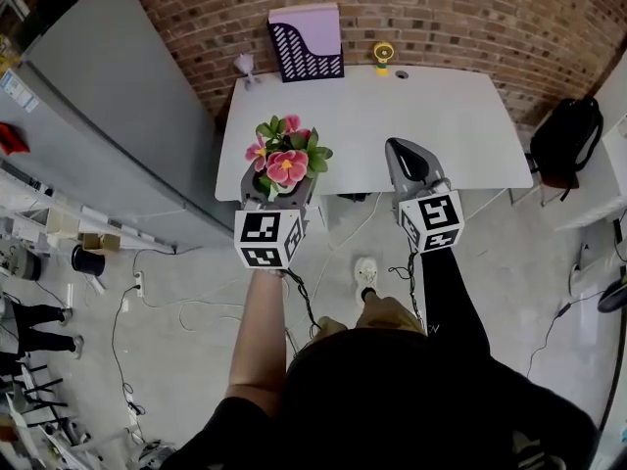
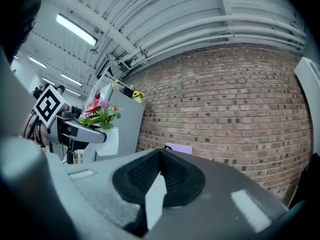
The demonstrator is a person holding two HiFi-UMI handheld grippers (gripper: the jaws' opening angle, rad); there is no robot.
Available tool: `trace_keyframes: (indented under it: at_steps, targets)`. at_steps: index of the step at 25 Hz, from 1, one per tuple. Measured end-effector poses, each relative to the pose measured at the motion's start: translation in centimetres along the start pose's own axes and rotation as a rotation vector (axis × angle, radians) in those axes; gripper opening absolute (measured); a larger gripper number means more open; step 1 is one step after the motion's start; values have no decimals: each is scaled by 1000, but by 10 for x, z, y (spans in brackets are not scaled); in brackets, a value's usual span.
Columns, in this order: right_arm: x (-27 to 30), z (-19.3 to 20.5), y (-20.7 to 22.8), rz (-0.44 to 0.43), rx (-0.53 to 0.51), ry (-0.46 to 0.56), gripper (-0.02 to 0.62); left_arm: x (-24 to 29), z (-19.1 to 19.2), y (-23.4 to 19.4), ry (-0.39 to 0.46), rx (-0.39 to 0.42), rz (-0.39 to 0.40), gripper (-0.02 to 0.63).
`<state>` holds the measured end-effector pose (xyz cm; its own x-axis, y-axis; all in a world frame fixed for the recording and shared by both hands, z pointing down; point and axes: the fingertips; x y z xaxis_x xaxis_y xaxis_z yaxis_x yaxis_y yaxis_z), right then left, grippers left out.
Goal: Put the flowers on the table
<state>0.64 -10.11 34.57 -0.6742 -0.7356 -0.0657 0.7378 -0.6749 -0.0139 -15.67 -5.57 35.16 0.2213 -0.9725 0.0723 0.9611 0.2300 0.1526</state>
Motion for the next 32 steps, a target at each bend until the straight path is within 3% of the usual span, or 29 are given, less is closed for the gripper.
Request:
trace_keyframes:
  at_steps: [11,17,24,32]
  targets:
    - [150,6,92,-92,12,11,0,145,2,-65,-33,18,-94,339]
    - [206,21,129,-124,24,-5,0,211,15,-87,-54,12,-108,340]
    - [238,41,157,-119,58,-28,0,253,27,-95,-78,8,-93,339]
    - [275,63,162,-93,80,-70,0,290,39,-119,-49,-5,-28,341]
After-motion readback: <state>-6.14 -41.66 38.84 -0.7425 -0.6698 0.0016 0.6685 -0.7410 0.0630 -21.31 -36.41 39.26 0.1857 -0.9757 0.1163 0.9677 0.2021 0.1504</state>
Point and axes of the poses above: the fingertips, and each gripper's own axes: x forward along the fingers, y to its right, z out of its underside, and after that the axes turned 7 degrees about x, right-handed
